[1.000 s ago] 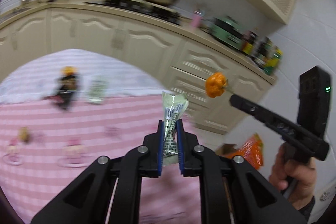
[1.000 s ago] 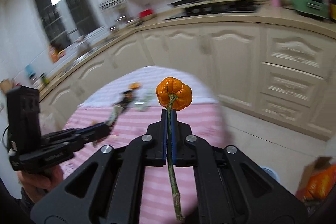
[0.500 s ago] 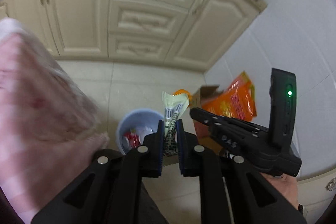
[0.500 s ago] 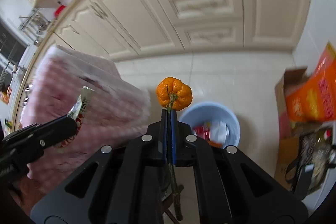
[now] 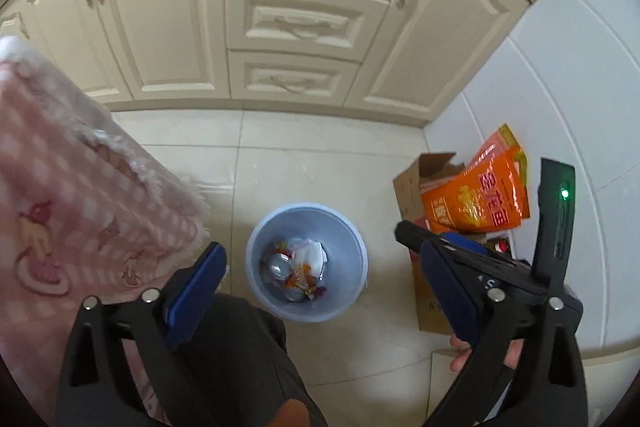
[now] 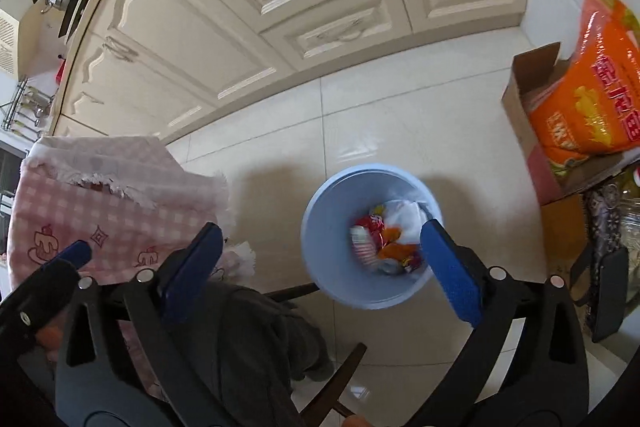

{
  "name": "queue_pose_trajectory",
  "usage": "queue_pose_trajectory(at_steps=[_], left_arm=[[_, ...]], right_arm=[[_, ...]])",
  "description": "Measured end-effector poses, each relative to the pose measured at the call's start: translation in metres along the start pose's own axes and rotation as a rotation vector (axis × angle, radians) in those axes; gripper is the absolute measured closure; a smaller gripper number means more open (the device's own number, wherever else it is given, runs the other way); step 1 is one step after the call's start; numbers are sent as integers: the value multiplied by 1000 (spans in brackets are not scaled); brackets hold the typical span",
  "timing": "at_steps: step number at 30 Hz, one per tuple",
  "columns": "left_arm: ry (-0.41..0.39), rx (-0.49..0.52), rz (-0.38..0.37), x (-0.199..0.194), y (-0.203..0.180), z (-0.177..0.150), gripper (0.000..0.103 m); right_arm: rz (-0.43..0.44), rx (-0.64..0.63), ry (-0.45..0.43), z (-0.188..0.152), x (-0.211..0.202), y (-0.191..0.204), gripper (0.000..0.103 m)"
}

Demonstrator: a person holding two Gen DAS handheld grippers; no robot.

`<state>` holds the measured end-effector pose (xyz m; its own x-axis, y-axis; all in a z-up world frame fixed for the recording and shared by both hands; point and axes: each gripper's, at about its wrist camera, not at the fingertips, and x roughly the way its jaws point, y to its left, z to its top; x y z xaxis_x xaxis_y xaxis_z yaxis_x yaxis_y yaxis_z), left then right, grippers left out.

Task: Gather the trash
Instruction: 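Carry the wrapper and flower to the blue bin and release both, then return both grippers to the table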

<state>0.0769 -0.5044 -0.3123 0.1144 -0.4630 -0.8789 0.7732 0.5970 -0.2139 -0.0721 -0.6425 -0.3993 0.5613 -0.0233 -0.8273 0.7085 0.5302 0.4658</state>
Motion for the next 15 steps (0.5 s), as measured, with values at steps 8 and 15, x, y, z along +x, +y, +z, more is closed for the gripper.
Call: queue_pose_trajectory(at_steps=[8, 15], left_arm=[[-93, -29, -3, -50, 5, -5, 6], [-168, 30, -51, -104, -3, -16, 6]], right_arm=[[9, -40, -82, 5, -36, 31, 6], [55, -106, -164, 9, -78, 74, 6]])
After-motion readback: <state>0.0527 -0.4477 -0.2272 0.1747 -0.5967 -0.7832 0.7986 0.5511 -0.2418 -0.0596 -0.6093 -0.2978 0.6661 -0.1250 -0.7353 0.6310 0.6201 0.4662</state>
